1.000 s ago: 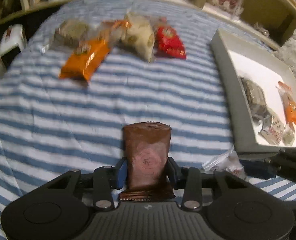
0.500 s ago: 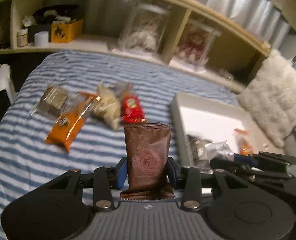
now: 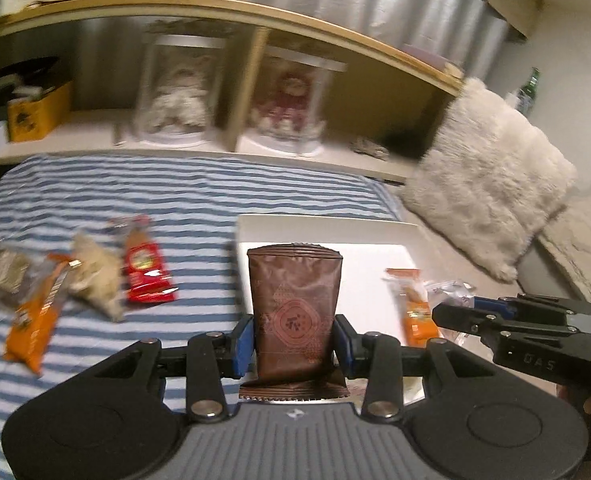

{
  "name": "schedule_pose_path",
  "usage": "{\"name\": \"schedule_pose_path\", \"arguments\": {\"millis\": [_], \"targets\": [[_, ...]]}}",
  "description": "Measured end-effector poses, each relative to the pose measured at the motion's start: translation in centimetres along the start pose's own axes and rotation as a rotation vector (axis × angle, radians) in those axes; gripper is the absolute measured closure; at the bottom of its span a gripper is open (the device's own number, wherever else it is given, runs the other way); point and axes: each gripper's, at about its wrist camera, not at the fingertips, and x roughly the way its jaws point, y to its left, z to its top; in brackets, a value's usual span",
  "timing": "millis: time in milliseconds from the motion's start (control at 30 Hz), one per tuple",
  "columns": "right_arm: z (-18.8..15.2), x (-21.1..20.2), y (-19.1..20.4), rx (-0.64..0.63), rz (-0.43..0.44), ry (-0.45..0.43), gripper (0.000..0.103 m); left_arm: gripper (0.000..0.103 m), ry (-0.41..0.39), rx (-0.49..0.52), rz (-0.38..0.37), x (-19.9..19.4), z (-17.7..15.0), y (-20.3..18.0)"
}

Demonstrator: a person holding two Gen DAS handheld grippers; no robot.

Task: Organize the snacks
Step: 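Carry the brown packet and clear candy packet into the tray and release both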

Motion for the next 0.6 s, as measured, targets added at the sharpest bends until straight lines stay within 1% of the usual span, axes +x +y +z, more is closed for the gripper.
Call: {"name": "schedule_pose_path", "arguments": {"millis": [167,433,533,600], "targets": [[-0.9,-1.7,-3.9,0.029,-0.047,-0.003,0.07,0.06,0.02,0.023,-0.042,2.5,0.5,-3.2],[-2.6,-3.1,-9.4,0.067,-0.099,0.014,0.07,0.06,0.071,0.041,-0.094,7.9,1.0,-7.6],[-3.3,-3.4,-11.2,0.066,-0.117,0.026,0.07,0.06,0.096,0.092,-0.117,10.3,1.2,-9.1],[-3.9,-3.5,-12.2,0.064,-0.129,0.037,0.07,0.06,0.119,0.156,-0.119,11.9,1.3,-10.0]]}}
